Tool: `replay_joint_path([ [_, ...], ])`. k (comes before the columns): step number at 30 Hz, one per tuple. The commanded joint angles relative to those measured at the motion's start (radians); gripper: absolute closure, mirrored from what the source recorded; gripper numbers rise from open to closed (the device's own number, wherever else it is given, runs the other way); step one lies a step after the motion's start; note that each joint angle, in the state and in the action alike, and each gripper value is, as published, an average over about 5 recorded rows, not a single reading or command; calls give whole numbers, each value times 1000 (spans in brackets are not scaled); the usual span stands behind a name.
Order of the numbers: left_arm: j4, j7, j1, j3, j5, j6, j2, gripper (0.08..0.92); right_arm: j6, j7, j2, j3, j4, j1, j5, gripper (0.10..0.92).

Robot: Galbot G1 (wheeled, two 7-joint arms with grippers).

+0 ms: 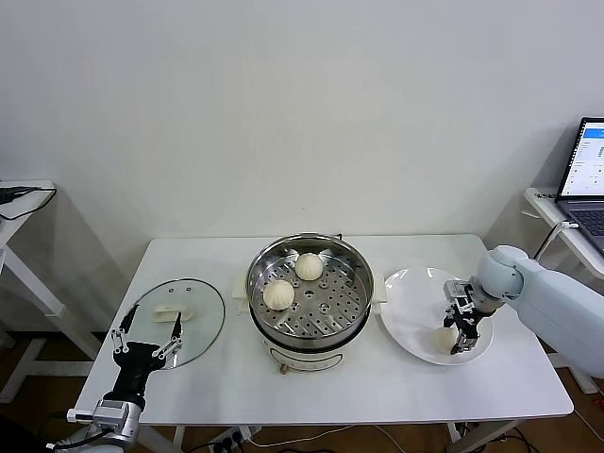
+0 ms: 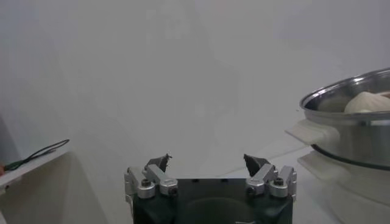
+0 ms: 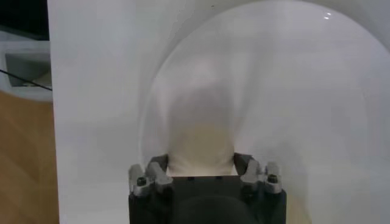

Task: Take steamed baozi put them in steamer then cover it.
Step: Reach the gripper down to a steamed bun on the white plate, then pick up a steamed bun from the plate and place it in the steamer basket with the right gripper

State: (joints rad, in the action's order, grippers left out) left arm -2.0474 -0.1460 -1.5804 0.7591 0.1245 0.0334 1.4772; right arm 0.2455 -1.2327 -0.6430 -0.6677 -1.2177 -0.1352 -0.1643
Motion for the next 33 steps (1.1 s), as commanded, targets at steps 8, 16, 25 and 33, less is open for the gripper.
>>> replay_joint_path([
  [8,-4,0,-2,-1,1,-1,-2,177,4,-17,44,-149,-35,257,137,390],
  [16,-5,0,-1,-4,1,-4,-3,177,-51,-47,13,-391,-80,685,286,389],
  [25,-9,-2,-1,-1,0,-4,-9,177,-264,-50,-125,-498,-170,907,308,387],
  [33,-7,-4,1,9,-5,-5,-13,177,-566,3,-274,-550,-225,908,183,385],
])
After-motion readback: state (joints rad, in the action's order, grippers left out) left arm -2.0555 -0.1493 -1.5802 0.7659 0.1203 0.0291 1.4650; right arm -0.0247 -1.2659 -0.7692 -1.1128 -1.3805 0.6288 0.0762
